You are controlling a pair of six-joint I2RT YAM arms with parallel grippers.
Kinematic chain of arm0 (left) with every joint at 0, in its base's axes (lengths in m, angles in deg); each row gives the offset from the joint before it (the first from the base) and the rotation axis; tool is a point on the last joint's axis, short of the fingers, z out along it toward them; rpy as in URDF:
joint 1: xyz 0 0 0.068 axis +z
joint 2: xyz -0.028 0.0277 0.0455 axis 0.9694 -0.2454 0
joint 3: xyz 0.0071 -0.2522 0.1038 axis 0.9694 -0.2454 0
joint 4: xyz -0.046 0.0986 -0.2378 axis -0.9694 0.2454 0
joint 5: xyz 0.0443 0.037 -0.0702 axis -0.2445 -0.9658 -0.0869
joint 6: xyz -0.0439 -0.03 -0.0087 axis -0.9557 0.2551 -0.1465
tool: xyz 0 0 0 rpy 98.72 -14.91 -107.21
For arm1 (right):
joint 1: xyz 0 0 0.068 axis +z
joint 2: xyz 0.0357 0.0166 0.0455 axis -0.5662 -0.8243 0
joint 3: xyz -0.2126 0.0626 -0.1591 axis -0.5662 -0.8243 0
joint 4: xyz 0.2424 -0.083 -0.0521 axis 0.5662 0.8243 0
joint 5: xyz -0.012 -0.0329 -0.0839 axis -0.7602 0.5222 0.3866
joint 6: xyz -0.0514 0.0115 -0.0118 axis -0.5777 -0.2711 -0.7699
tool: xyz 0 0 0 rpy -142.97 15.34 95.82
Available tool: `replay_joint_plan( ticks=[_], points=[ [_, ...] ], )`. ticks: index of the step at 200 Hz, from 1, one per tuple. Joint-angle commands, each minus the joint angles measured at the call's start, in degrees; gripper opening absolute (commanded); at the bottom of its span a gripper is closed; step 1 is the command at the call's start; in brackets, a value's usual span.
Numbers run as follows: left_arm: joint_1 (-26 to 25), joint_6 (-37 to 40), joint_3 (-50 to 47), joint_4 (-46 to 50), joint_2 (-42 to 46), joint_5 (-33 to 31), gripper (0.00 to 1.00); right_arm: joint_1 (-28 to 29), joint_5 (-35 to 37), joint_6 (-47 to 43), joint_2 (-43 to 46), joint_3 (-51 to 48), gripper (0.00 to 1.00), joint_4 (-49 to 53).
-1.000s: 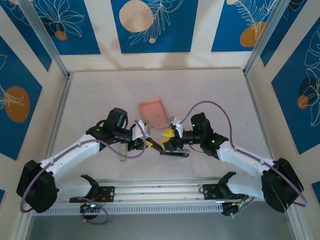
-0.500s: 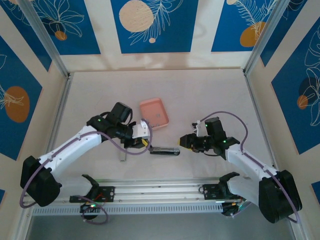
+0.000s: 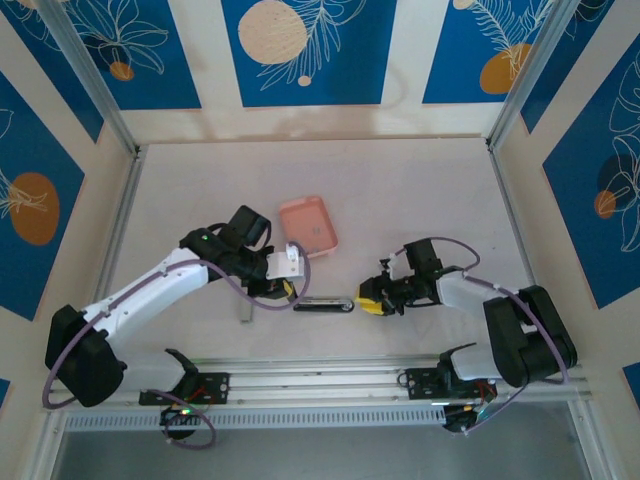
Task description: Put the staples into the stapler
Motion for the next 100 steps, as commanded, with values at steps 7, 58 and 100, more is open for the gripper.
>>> replay_joint_plan(
  ticks=[7,58,100],
  points=[
    [-1.06,0.49,2.84,-0.18,-0.93,0.0,0.2,1.14,-3.05,0.7,-2.31,2.06,0.36,-2.43],
    [-1.51,0.23,3.79,-0.09,-2.66,-0.78,0.2,3.91,-3.49,3.5,-7.13,2.11,0.34,-8.86],
    [-1.85,0.13,4.15,0.02,-3.06,-0.59,0.2,5.07,-3.14,4.22,-10.62,3.06,0.31,-10.77]
  ],
)
